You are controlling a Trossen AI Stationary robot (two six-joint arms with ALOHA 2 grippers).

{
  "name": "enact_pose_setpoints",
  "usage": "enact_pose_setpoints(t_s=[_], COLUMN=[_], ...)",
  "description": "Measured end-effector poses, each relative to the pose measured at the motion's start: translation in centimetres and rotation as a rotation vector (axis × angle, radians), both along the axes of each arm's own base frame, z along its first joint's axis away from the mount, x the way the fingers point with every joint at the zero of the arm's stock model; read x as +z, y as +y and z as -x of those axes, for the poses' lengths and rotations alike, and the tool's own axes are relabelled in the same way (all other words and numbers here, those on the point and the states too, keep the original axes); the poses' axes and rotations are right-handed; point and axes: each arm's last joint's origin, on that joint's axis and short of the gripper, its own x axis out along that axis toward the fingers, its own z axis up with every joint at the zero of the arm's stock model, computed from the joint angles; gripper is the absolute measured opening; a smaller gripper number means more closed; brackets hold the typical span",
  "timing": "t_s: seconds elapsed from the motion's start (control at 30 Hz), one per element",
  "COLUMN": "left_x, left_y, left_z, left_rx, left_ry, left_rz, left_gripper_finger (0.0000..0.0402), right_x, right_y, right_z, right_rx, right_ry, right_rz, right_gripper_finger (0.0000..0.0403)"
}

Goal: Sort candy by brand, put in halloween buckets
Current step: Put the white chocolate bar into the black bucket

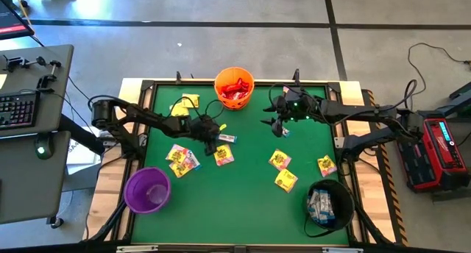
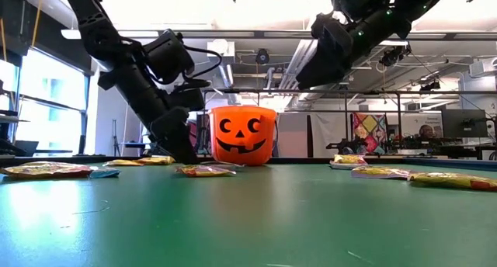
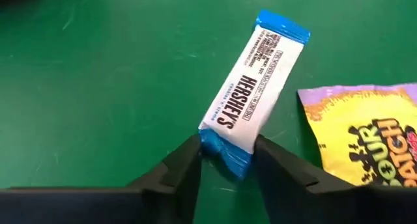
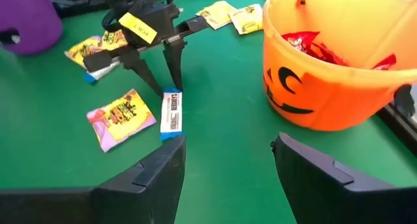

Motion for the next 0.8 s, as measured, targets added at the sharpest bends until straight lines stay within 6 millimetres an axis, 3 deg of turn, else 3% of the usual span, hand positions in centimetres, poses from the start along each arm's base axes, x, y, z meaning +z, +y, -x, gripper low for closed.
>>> enact_pose_setpoints(t_s=[0.33, 0.6, 0.8], left_x=[0.2, 0.7, 2.6], left_y=[-0.1, -0.3, 0.3], left_z=[-0.2, -0.8, -2.3], left_rx=[0.039, 0.049, 0.030], left_ry=[-0.052, -0.145, -0.242], left_rz=[0.122, 0.345, 0.593], left_gripper_finger=[0.0009, 0.0001, 0.0001], right_x=[0.0, -0.9, -1.7], right_y=[1.1, 2.8, 4.2], right_z=[-0.4, -1.7, -2.6], right_rx=[0.047, 0.096, 0.180], right_ry=[-0.012, 0.007, 0.030], right_rz=[-0.054, -0.006, 0.022], right_gripper_finger=[0.0220, 0.0220, 0.0220])
